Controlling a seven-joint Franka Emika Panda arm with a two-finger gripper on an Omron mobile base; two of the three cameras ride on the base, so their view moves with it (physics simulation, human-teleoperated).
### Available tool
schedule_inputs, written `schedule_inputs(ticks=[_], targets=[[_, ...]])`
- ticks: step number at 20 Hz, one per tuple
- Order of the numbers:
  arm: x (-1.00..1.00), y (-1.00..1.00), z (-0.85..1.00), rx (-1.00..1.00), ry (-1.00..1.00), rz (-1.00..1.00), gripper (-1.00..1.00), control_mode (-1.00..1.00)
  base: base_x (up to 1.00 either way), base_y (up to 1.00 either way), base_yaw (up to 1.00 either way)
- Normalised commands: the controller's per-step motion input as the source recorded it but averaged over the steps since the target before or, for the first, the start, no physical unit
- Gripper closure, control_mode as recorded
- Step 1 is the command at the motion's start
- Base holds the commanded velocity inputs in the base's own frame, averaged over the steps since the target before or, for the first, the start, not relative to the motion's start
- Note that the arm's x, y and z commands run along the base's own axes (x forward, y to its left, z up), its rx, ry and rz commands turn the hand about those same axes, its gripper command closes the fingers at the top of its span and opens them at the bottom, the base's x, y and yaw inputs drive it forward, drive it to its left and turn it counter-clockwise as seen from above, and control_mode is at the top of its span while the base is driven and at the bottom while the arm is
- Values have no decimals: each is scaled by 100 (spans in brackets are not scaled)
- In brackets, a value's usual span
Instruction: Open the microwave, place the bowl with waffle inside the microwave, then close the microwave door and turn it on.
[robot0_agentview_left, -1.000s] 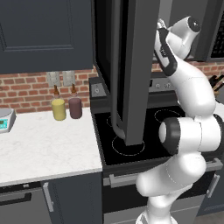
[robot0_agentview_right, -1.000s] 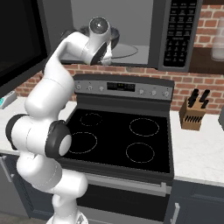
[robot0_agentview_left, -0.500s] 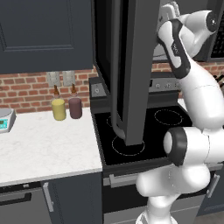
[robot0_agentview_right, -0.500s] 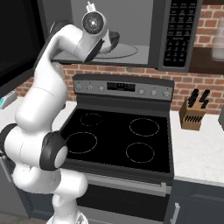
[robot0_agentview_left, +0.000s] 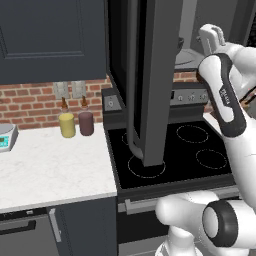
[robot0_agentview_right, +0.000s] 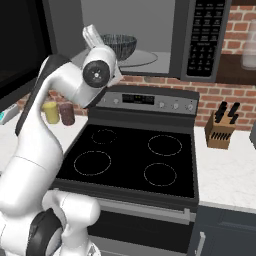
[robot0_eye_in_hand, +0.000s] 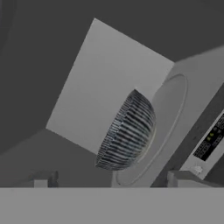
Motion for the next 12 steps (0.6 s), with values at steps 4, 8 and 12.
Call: schedule_inputs(ticks=[4, 8, 12], targets=[[-100, 0, 8, -2, -19, 1, -100, -100, 0, 0, 0], [-100, -2, 13, -5, -16, 0, -100, -100, 0, 0, 0], [-100, 8, 0, -15, -13, 0, -100, -100, 0, 0, 0]])
